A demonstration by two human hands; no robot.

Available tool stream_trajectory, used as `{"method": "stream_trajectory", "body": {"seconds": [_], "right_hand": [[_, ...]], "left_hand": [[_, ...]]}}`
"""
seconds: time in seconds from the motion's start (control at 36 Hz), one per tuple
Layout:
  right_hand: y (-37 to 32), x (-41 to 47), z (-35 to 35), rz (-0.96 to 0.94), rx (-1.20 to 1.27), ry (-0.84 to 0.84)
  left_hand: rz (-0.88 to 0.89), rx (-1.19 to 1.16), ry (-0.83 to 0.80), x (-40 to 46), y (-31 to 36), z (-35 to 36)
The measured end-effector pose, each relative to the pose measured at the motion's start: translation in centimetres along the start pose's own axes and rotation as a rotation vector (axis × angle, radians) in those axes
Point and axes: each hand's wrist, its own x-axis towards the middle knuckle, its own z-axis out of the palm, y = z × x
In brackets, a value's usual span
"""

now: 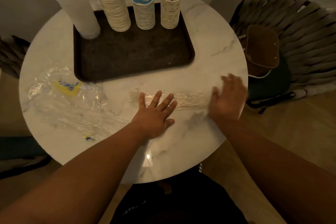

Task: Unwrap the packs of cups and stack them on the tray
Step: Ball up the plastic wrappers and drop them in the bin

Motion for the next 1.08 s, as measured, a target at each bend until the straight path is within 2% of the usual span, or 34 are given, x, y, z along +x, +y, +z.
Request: {"method": "stream_trajectory", "body": {"seconds": [0.03,0.08,0.14,0.17,0.28,0.42,0.53,0.61,0.69,0.78,0.83,0.89,0.97,1.03,1.08], "right_hand": [[-1.5,-0.4,0.3,-0.147,0.084,-0.033],[-4.4,-1.6,1.1,-0.407,0.166,-0.308],[-5.7,-3.1,2.1,-0.497,0.081,-0.663],[-5.5,-3.7,2.6,-0.488,0.005,-0.750],[-2.9,-4.0,3.6,-0.513,-0.222,-0.730],[-1.2,-2.1,2.8,-0.599,-0.297,-0.809],[0.5,0.3,1.7,-0.674,-0.369,-0.845],[0.9,1.7,0.9,-0.656,-0.445,-0.797],[-0.1,0.8,0.2,-0.666,-0.380,-0.701],[-0.6,-1.5,0.3,-0.699,-0.101,-0.641],[-0.4,-2.8,0.4,-0.578,0.175,-0.622],[-0.4,-3.3,-0.3,-0.344,0.388,-0.624],[-0.6,-3.1,-1.4,-0.019,0.507,-0.579],[-0.6,-2.6,-1.6,0.065,0.492,-0.567],[-0.6,-1.8,-1.3,0.147,0.504,-0.587]], "left_hand": [[-0.004,0.001,-0.007,0.1,0.1,0.0],[0.000,0.005,-0.015,0.2,0.1,-0.2],[0.015,0.013,-0.018,0.2,-0.4,-0.5],[0.016,0.021,-0.014,0.1,-1.0,-0.7],[-0.048,0.035,-0.020,-1.1,-4.3,-1.4],[-0.133,0.086,0.013,-1.8,-6.1,-2.9],[-0.042,0.178,0.124,-1.7,-4.5,-4.4],[0.016,0.207,0.151,-1.8,-1.9,-5.1],[0.025,0.161,0.148,-2.4,0.8,-5.9],[0.034,0.056,0.165,-2.8,2.7,-6.8],[0.105,-0.121,0.263,-2.6,3.3,-7.9],[0.168,-0.440,0.394,-2.1,3.6,-9.3],[0.078,-0.937,0.583,-0.3,3.5,-10.0],[-0.032,-1.010,0.642,1.0,3.3,-9.4],[-0.088,-0.963,0.644,1.9,3.4,-8.6]]}}
